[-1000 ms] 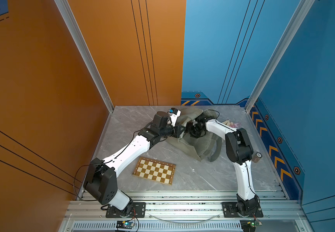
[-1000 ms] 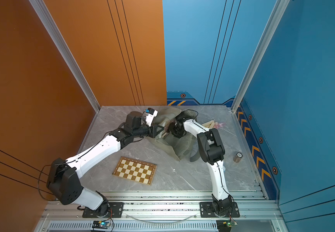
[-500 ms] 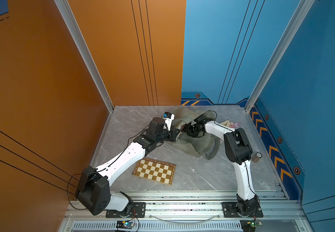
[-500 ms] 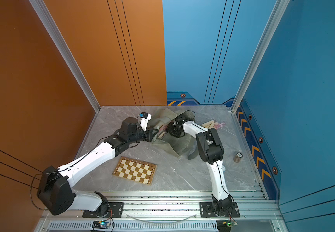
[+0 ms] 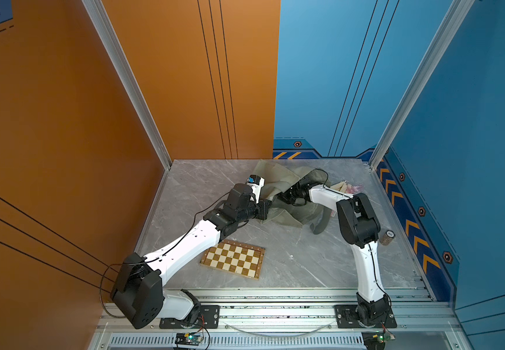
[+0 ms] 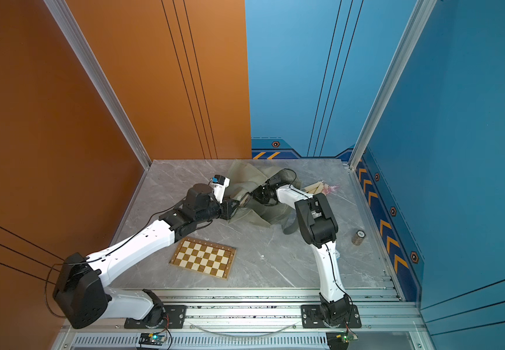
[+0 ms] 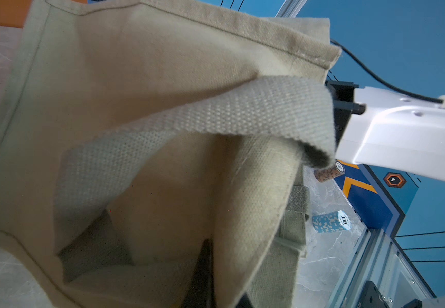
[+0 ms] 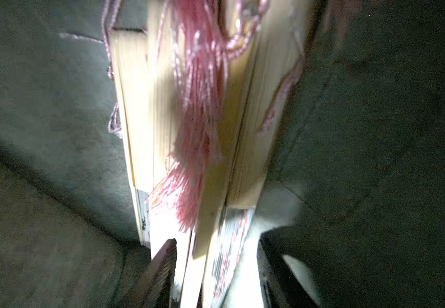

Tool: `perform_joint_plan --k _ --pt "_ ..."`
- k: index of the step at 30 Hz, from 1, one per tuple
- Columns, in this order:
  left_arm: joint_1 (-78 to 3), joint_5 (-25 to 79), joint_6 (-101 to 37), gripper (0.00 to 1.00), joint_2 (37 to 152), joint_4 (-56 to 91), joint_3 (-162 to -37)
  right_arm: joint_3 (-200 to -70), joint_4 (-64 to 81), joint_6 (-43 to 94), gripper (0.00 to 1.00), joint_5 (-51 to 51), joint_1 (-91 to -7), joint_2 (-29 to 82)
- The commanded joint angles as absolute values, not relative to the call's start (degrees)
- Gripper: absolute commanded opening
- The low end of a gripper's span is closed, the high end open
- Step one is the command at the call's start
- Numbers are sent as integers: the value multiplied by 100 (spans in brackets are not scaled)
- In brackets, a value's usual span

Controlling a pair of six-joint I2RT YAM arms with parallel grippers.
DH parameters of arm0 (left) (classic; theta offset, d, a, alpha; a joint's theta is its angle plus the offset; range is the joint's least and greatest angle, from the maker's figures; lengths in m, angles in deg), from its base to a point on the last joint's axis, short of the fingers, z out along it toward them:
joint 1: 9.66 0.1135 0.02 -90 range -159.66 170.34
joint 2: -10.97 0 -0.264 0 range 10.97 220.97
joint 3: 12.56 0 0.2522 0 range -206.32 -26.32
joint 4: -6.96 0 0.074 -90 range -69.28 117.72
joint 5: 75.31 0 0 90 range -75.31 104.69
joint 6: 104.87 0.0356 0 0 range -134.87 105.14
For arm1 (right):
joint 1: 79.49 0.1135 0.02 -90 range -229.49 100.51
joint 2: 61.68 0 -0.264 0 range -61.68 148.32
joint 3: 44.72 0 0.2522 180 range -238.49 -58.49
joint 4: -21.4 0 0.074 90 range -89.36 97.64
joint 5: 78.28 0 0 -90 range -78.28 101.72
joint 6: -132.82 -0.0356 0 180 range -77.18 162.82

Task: Take out the folding fans from the tote bags
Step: Pick up the folding fan from the canvas bag.

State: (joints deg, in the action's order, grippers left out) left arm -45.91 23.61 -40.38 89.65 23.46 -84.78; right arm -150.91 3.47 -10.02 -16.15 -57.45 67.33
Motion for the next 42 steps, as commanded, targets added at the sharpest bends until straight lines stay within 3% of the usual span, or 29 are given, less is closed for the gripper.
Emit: perform_joint_plan --k 1,8,13,17,22,29,42 --pt "-4657 2276 -4063 0 8762 3029 -8380 -14812 1643 -1719 52 -1661 -6195 6630" --pt "-4561 2238 -4042 0 8725 2983 -8403 -15019 1216 -1637 56 -1649 -6211 6723" --pt "-4216 2349 -4257 0 8577 2316 -8261 -15533 -327 -813 56 -1496 -6149 6883" --pt "-3802 2758 -4283 0 8761 2255 -8718 -15346 -583 -64 56 -1564 -6111 6822" --pt "-3854 2920 -4067 0 9183 2540 -9231 -14884 -88 512 58 -2080 -6118 6631" --pt "-4475 2625 -4039 0 9566 2765 -9057 -14441 1854 -885 63 -2549 -6277 6644" --pt "-4743 1943 -4316 0 9059 2801 -8377 -14932 2702 -2856 73 -2270 -6341 7420"
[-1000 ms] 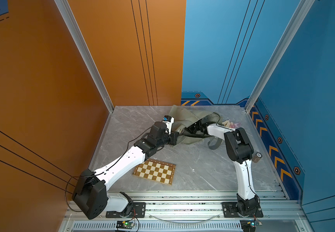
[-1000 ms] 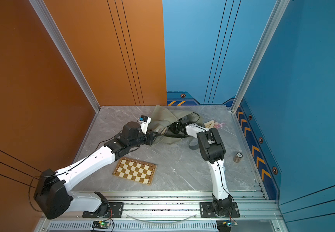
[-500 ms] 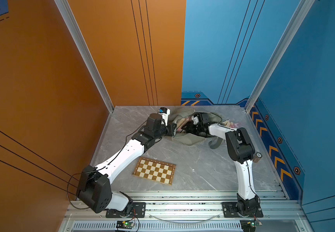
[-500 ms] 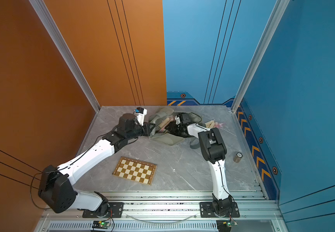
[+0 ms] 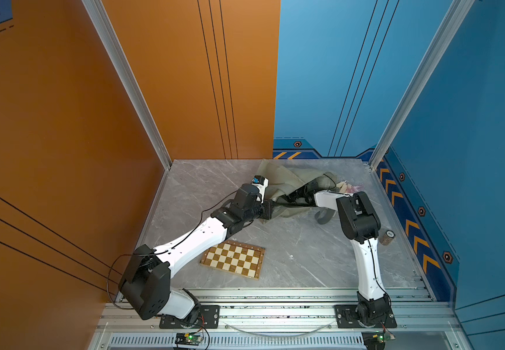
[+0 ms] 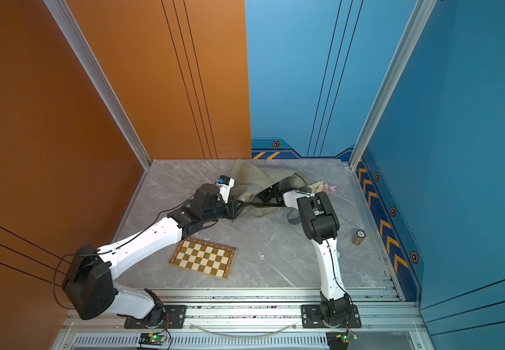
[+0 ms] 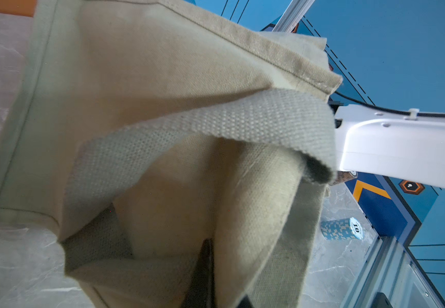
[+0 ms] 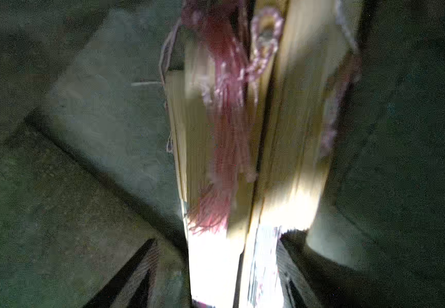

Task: Take out the folding fans from the tote bags
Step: Pick up the folding fan from the canvas bag.

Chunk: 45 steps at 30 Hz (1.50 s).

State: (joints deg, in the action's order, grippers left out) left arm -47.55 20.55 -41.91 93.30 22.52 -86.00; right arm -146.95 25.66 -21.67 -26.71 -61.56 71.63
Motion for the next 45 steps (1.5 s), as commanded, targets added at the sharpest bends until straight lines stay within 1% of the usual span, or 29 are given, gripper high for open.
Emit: perform_joint_plan --k 1,5,10,13,14,21,23,25,29,31,33,37,45 --pt "-4733 1943 -4317 0 9054 2801 -8371 -15012 2503 -2826 73 -2187 -6340 7455" --pt "-4727 2026 -4317 0 9118 2853 -8450 -15589 998 -2189 74 -1747 -6272 7623" --pt "-4762 2007 -4359 0 9117 2849 -8384 -15812 185 -1917 74 -1397 -6235 7773" --pt "-4794 1966 -4397 0 9066 2821 -8302 -15799 -226 -1792 71 -1198 -6244 7801" --pt "-4808 1949 -4411 0 9052 2811 -8286 -15785 -303 -1799 68 -1167 -6246 7806" --pt "-4861 1917 -4409 0 9069 2703 -8287 -15853 -458 -1356 39 -1226 -6234 7811" --pt "-4908 1910 -4400 0 9108 2718 -8290 -15796 -358 -1210 31 -1313 -6257 7782" --pt "-4952 1908 -4408 0 9131 2714 -8246 -15665 -67 -1176 26 -1451 -6287 7737" --pt "-5123 1816 -4451 0 9199 2731 -8178 -15184 1112 -1488 18 -1878 -6382 7687" --pt "-5216 1778 -4515 0 9248 2749 -8144 -14952 1979 -1829 16 -2147 -6406 7733" --pt "-5294 1705 -4583 0 9253 2708 -8077 -14837 2449 -2135 14 -2270 -6428 7809" --pt "-5325 1541 -4625 0 9139 2564 -7979 -14807 2772 -2257 11 -2447 -6420 7884" --pt "-5180 1505 -4683 0 8987 2342 -7783 -14685 2915 -2248 10 -2684 -6419 7788"
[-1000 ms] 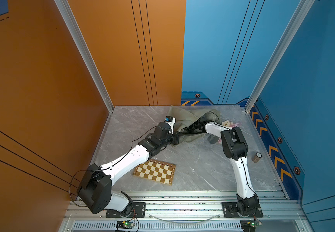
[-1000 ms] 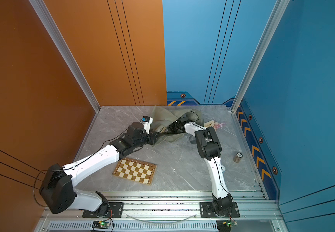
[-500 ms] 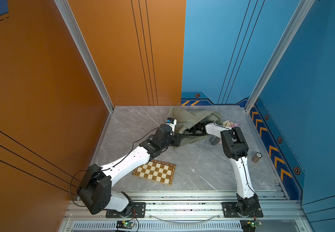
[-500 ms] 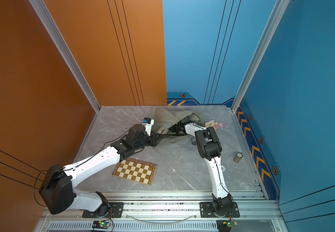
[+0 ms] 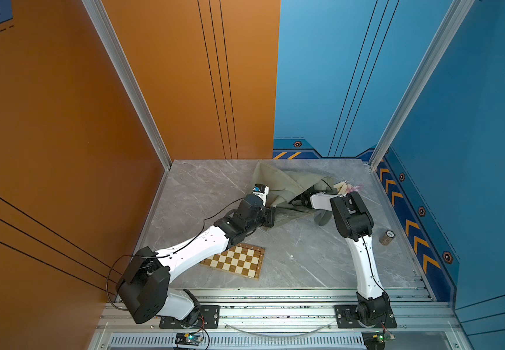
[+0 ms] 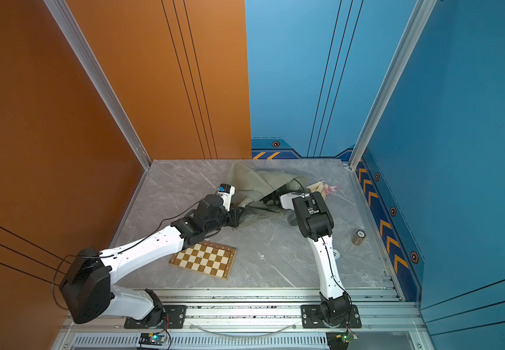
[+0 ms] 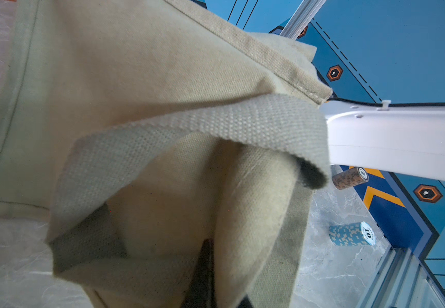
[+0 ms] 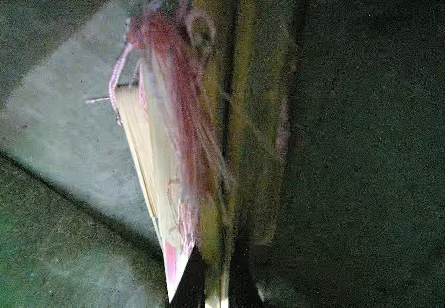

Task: Take out the folding fans from the tote bags
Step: Pick up the folding fan from the canvas bag.

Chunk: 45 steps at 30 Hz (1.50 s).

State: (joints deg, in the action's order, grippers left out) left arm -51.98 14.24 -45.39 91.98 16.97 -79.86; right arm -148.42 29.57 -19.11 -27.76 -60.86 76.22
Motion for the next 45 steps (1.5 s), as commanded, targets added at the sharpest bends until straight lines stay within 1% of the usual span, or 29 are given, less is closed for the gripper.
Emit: perform_joint_plan --k 1,6,11,16,19,21,25,26,31,36,45 --pt "-5146 1516 -4679 0 8985 2312 -7801 -14623 2919 -2235 10 -2739 -6427 7752" --pt "-4941 1423 -4668 0 9083 2333 -8004 -14211 2884 -1838 9 -3134 -6427 7470" --pt "-4846 1393 -4661 0 9262 2228 -8217 -13833 2932 -1281 10 -3845 -6428 7048" --pt "-4738 1594 -4603 0 9607 2175 -8494 -13724 2127 -301 10 -4252 -6403 6581" --pt "-4697 1761 -4557 0 9885 2117 -8875 -13684 1870 -46 10 -4334 -6382 6279" --pt "-4669 1842 -4565 0 10090 2065 -9038 -13733 1471 231 10 -4291 -6354 6093" --pt "-4441 2249 -4659 0 10538 1792 -9439 -14058 -245 1634 10 -3967 -6150 5756" --pt "-4373 2344 -4665 0 10651 1790 -9565 -14112 -550 1957 11 -3903 -6084 5511" --pt "-3968 2873 -4704 0 10979 1676 -10052 -14093 -1440 2844 9 -3326 -5872 4949" --pt "-3731 2992 -4488 0 10989 1765 -10262 -14102 -1918 3455 9 -2982 -5881 4285" --pt "-3629 3109 -4189 0 11008 2183 -10629 -14100 -2008 3950 7 -2603 -6095 3289"
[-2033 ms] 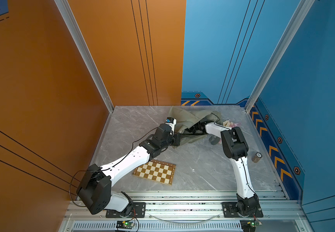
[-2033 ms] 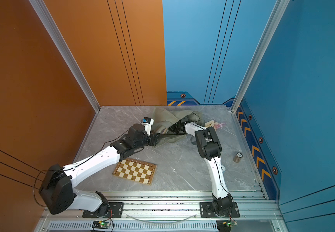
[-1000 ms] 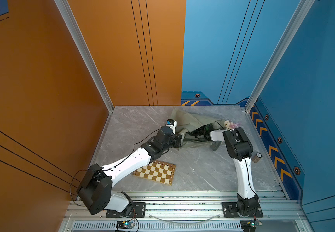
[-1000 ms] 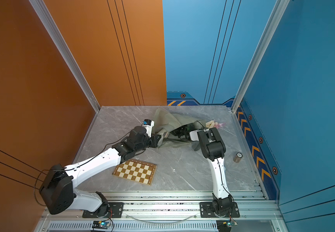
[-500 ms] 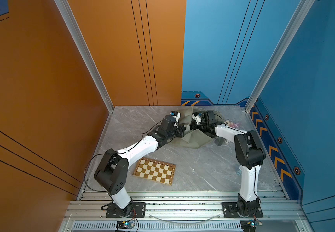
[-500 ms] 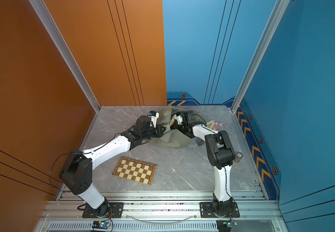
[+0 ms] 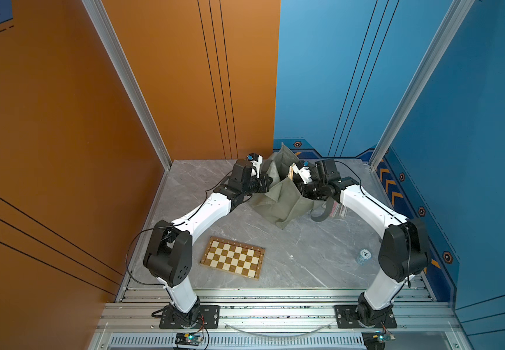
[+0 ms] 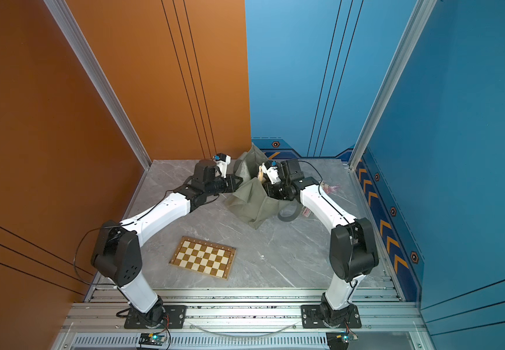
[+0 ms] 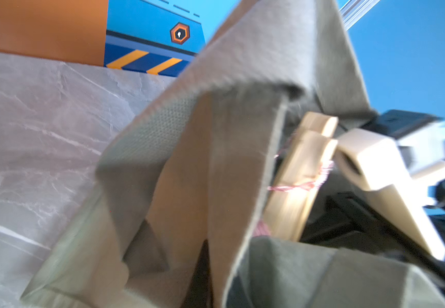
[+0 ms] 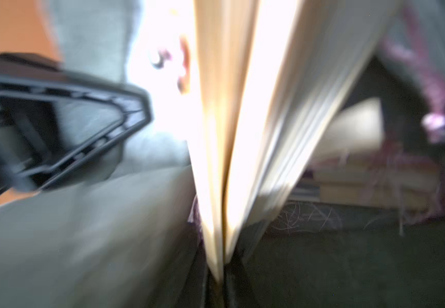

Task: Take out the folding fans from the tote bags
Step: Pick up the folding fan from the canvas bag.

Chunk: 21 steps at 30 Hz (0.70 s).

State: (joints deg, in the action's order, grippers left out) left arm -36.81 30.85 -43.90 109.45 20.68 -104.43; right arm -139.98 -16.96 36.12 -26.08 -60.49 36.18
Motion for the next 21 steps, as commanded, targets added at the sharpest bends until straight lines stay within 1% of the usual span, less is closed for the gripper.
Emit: perform_joint_plan --k 1,9,15,21 --pt "-3620 3144 -4201 0 10990 2145 -10637 -14108 -1981 3944 7 -2621 -6127 3220" --pt "-3553 3298 -4260 0 10986 1997 -10624 -14449 -1845 3892 4 -2458 -6471 2736" --pt "-3427 3367 -4319 0 11002 1876 -10711 -14787 -1100 2864 3 -2989 -7237 2437" --pt "-3248 3483 -4171 0 11011 2164 -11010 -15130 -478 1851 3 -3675 -7996 2550"
